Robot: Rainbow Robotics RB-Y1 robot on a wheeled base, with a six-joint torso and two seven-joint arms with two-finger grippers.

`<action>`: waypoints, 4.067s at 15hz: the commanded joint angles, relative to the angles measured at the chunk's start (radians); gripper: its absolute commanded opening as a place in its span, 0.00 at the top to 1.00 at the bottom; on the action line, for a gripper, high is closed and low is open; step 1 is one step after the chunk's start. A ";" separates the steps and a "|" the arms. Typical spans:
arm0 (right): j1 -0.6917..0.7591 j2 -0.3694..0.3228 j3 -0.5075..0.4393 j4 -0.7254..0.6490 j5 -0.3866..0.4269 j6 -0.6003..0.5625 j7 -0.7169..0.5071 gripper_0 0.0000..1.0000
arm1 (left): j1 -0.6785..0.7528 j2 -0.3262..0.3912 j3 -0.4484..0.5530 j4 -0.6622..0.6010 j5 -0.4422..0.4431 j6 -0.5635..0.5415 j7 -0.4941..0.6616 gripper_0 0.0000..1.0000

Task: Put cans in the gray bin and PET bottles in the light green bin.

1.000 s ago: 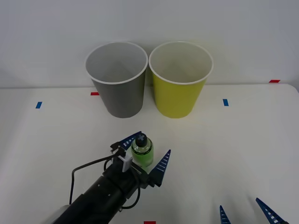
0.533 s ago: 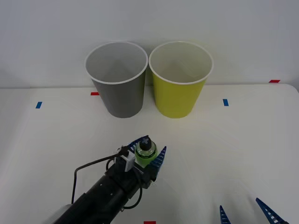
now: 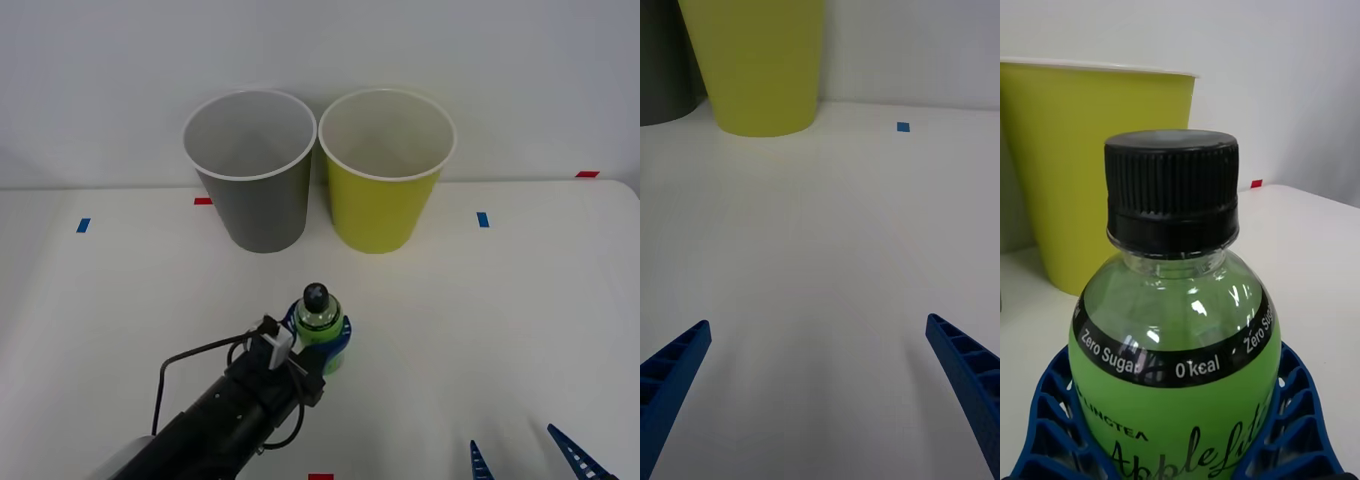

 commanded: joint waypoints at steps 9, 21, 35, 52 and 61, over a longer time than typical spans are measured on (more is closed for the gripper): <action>0.000 0.000 0.000 0.000 0.000 0.000 0.000 0.00 | -0.051 -0.064 0.368 -0.563 0.062 1.004 0.043 0.92; 0.000 0.000 0.000 0.000 0.000 0.000 0.000 0.00 | -0.528 -0.243 0.594 -0.637 -0.030 1.584 0.140 0.93; 0.000 0.000 0.000 0.000 0.000 0.000 0.000 0.00 | -0.950 -0.326 0.474 -0.051 -0.100 1.184 0.283 0.95; 0.000 0.000 0.000 0.000 0.000 0.000 0.000 0.00 | -0.985 -0.357 0.373 0.311 -0.088 0.720 0.240 0.95; 0.000 0.000 0.000 0.000 0.000 0.000 0.000 0.00 | -0.985 -0.351 0.373 0.311 -0.090 0.711 0.263 0.00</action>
